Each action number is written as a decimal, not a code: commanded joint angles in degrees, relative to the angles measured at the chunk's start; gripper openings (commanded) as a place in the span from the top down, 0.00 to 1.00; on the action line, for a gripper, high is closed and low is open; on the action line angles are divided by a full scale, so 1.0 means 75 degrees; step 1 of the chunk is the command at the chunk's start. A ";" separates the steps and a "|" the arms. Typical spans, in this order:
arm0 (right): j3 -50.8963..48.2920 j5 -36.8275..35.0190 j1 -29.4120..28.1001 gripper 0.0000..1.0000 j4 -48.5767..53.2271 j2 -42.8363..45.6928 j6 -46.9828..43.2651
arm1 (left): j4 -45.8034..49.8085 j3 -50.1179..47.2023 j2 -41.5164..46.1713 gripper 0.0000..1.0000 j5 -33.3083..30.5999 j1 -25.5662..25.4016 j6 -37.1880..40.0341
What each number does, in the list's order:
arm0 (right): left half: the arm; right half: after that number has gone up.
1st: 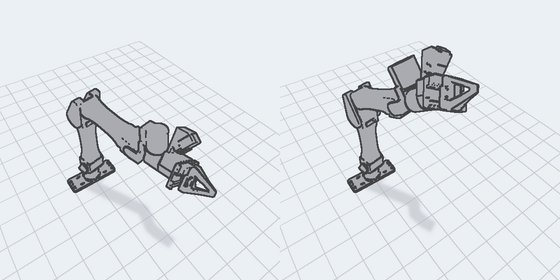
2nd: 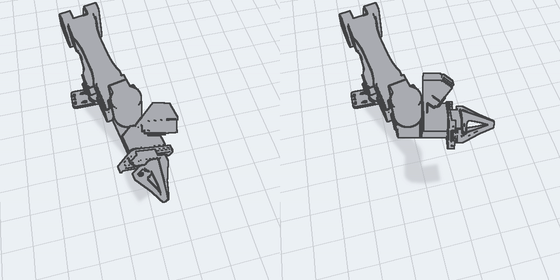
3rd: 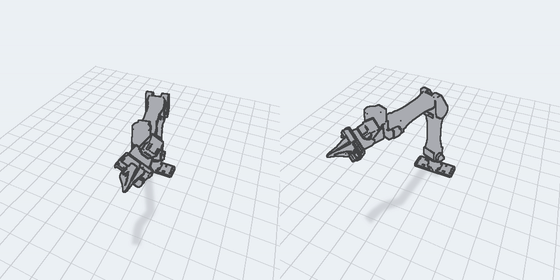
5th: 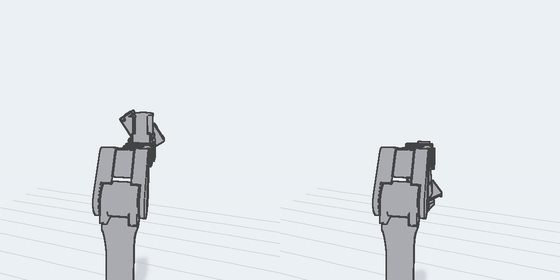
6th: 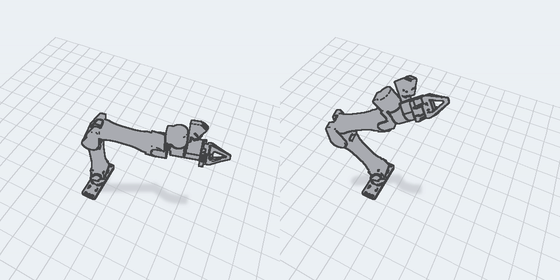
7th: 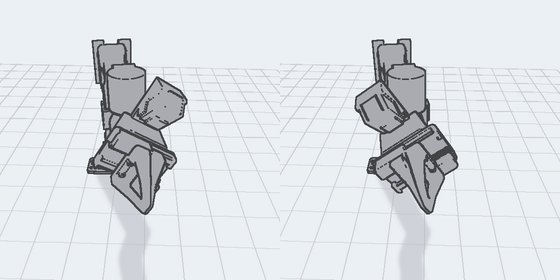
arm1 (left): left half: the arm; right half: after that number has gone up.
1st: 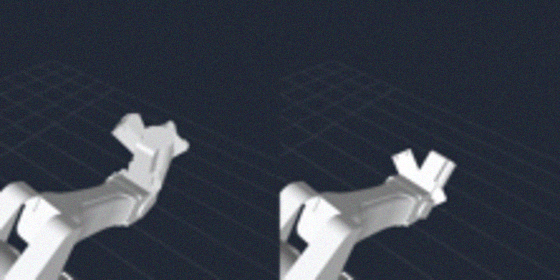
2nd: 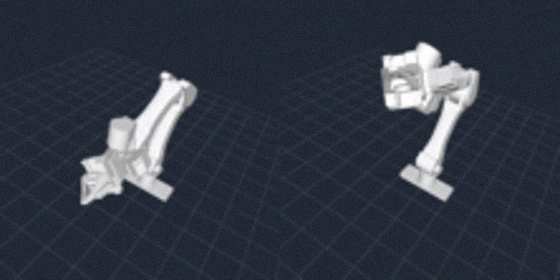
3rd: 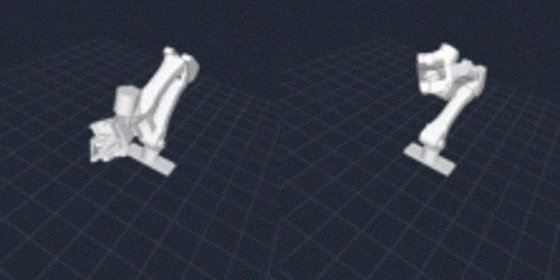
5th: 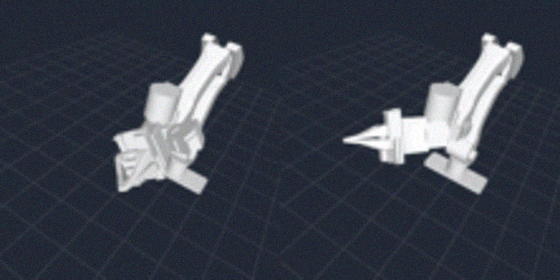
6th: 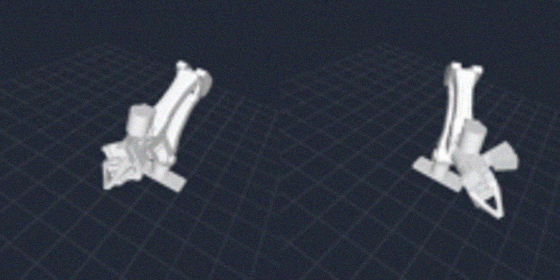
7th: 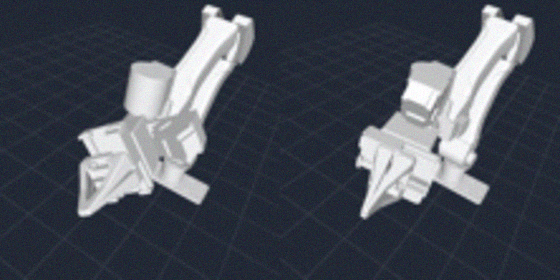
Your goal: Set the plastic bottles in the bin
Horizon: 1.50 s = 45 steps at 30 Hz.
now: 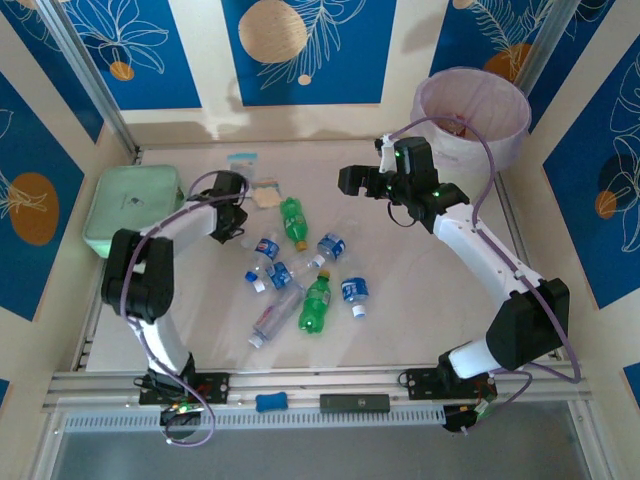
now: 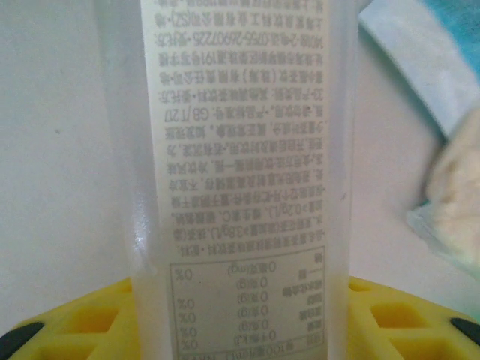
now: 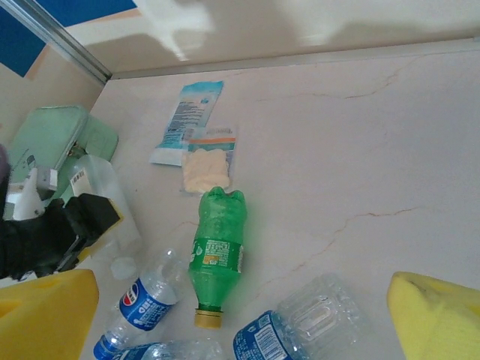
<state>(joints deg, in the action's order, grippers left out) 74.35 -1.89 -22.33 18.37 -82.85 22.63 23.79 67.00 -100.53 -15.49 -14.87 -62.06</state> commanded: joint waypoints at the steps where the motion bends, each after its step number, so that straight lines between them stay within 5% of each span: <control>1: 0.0177 0.0418 -0.0082 0.01 -0.0247 -0.0134 0.0155 | -0.1773 -0.0811 0.1094 0.56 0.0180 0.0061 0.1286; 6: 0.0224 0.1396 -0.0185 0.01 -0.0691 -0.0378 0.0316 | -0.4268 -0.2160 0.2249 0.62 0.1518 0.0032 0.2104; 16: 0.0847 0.2248 -0.0782 0.01 -0.1066 -0.1154 0.0587 | -0.5451 -0.2146 0.2491 0.67 0.3682 -0.0733 0.3281; 33: 0.1290 0.2168 -0.0844 0.04 -0.0839 -0.2083 0.1001 | -0.5875 -0.2484 0.2529 0.67 0.3813 -0.2742 0.4372; 39: 0.1302 0.2244 -0.0829 0.15 -0.0876 -0.2195 0.1064 | -0.6076 -0.2456 0.2483 0.67 0.3773 -0.2948 0.4410; 45: 0.1121 0.2367 -0.0727 0.46 -0.1006 -0.2127 0.1132 | -0.6108 -0.2402 0.2421 0.63 0.3847 -0.3009 0.4375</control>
<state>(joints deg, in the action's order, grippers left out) 82.50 14.31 -28.12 11.49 -99.31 30.46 -19.59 48.36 -83.09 12.05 -36.80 -30.52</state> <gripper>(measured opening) 0.574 0.495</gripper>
